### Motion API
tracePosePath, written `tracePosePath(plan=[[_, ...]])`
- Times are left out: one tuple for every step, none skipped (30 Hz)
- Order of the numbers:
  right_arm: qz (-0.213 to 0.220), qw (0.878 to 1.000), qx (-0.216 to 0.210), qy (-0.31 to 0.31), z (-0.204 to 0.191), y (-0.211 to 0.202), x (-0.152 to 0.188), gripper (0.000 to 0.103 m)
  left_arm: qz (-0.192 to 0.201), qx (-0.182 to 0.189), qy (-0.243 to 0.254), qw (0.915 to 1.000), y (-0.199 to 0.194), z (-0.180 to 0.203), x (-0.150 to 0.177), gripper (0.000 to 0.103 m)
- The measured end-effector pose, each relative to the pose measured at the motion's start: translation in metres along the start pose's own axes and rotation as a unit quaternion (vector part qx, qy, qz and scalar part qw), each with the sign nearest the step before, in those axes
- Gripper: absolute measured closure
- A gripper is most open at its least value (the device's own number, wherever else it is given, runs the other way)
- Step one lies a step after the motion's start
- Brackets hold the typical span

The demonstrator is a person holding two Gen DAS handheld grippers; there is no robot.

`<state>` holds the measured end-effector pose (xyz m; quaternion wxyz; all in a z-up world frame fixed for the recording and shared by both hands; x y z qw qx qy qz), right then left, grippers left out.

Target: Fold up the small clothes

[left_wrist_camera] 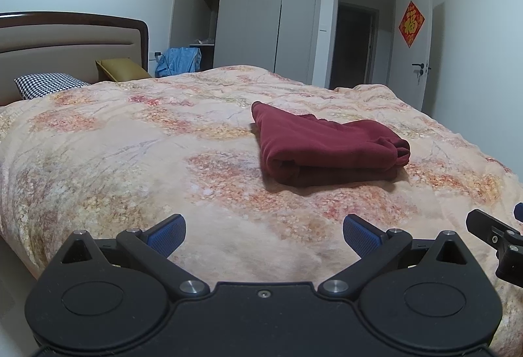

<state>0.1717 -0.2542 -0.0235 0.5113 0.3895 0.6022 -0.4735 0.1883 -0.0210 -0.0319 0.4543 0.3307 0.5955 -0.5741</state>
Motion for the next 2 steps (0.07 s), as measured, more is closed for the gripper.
tracePosePath(plan=[[-0.001,1.0,0.0,0.0,0.0002,0.0002,0.0001,0.0,-0.001,-0.001,0.0,1.0,0.0004,-0.0003,0.0001,0.001],[-0.001,1.0,0.0,0.0,0.0004,0.0002,-0.0001,0.0,-0.003,-0.002,0.0,1.0,0.0009,-0.0005,0.0003,0.001]])
Point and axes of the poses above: each gripper's, at about its wrist camera, not at the fingertips, and y roughly the way its jaws point, z to its right, x to its underside, the point moved 5 cm from there along y, roughly the way its jaws point, and after that the axes turned 3 degrees about -x, right-handed, at the moved point
